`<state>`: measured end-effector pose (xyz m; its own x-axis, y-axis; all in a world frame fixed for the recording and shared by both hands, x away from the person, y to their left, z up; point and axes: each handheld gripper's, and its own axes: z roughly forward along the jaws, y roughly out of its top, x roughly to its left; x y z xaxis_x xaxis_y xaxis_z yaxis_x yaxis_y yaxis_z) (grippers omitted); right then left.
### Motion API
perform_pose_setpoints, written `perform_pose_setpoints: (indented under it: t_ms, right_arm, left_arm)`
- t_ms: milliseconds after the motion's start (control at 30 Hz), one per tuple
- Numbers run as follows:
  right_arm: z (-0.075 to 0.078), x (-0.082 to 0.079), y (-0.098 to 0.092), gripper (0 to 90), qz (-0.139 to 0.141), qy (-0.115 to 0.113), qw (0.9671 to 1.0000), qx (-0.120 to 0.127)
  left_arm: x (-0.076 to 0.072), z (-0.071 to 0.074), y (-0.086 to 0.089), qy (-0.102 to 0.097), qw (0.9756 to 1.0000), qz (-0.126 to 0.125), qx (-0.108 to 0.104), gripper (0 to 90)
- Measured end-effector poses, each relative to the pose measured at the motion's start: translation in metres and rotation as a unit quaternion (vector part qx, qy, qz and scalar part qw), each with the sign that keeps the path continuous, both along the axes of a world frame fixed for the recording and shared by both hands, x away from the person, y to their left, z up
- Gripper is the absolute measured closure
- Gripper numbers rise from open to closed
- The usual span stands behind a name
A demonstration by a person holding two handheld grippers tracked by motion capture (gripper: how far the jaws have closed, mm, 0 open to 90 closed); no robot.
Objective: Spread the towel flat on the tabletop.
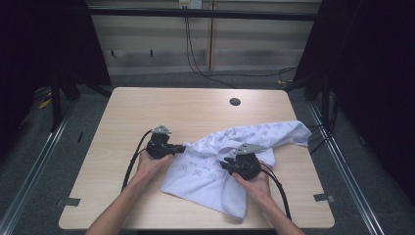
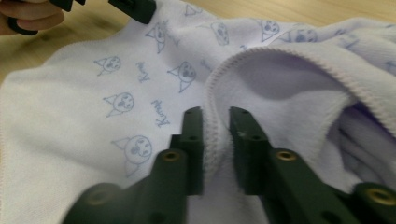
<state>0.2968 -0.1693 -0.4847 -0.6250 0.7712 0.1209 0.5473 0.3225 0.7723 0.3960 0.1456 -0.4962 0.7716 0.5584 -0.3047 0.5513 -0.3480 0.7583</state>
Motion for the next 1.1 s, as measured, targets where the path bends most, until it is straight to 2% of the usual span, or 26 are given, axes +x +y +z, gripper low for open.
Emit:
perform_pose_setpoints:
  t_ms: [33, 133, 233, 300, 367, 433, 500, 600, 667, 767, 800, 900, 933, 967, 1100]
  right_arm:
    - [0.004, -0.001, -0.005, 83.7, -0.009, -0.005, 0.9999, 0.003]
    - [0.019, -0.005, -0.028, 85.6, -0.032, -0.019, 0.9986, 0.038]
    - [0.034, -0.011, -0.057, 86.1, -0.054, -0.038, 0.9957, 0.065]
    - [0.043, -0.016, -0.076, 86.3, -0.067, -0.045, 0.9938, 0.076]
    - [0.049, -0.021, -0.093, 86.5, -0.082, -0.052, 0.9915, 0.087]
    - [0.051, -0.025, -0.106, 86.4, -0.094, -0.054, 0.9903, 0.086]
    - [0.045, -0.027, -0.115, 86.3, -0.102, -0.041, 0.9907, 0.08]
    - [0.029, -0.031, -0.12, 86.3, -0.103, -0.018, 0.9915, 0.077]
    - [0.026, -0.038, -0.12, 86.3, -0.099, -0.009, 0.9916, 0.082]
    - [0.042, -0.051, -0.119, 86.3, -0.085, -0.024, 0.9915, 0.096]
    - [0.049, -0.056, -0.119, 86.3, -0.081, -0.029, 0.9904, 0.108]
    - [0.07, -0.075, -0.121, 86.3, -0.071, -0.049, 0.9877, 0.13]
    - [0.076, -0.082, -0.122, 86.2, -0.068, -0.053, 0.9869, 0.136]
    - [0.08, -0.09, -0.122, 86.2, -0.066, -0.053, 0.9866, 0.14]
    - [0.087, -0.126, -0.118, 86.0, -0.05, -0.052, 0.988, 0.137]
  left_arm:
    - [-0.001, 0.003, 0.005, 0.002, 0.9999, 0.002, -0.013, 87.3]
    - [-0.006, 0.015, 0.021, -0.006, 0.9994, 0.011, -0.031, 87.4]
    - [-0.012, 0.023, 0.036, -0.008, 0.9988, 0.022, -0.043, 87.5]
    - [-0.017, 0.026, 0.044, -0.006, 0.9987, 0.021, -0.046, 87.5]
    - [-0.022, 0.029, 0.05, -0.009, 0.999, 0.019, -0.04, 87.4]
    - [-0.025, 0.03, 0.056, -0.005, 0.9985, 0.018, -0.051, 87.4]
    - [-0.029, 0.028, 0.057, 0.0, 0.9988, 0.014, -0.047, 87.4]
    - [-0.039, 0.025, 0.053, 0.007, 0.9995, -0.004, -0.032, 87.4]
    - [-0.049, 0.028, 0.054, 0.009, 0.9993, -0.015, -0.032, 87.4]
    - [-0.066, 0.044, 0.062, -0.002, 0.9977, -0.024, -0.064, 87.3]
    - [-0.072, 0.052, 0.067, -0.007, 0.9964, -0.027, -0.08, 87.3]
    - [-0.094, 0.071, 0.078, -0.029, 0.9935, -0.04, -0.103, 87.2]
    - [-0.101, 0.075, 0.081, -0.031, 0.9925, -0.048, -0.108, 87.2]
    - [-0.111, 0.079, 0.083, -0.036, 0.9929, -0.051, -0.101, 87.1]
    - [-0.14, 0.077, 0.091, -0.023, 0.9915, -0.07, -0.107, 87.1]
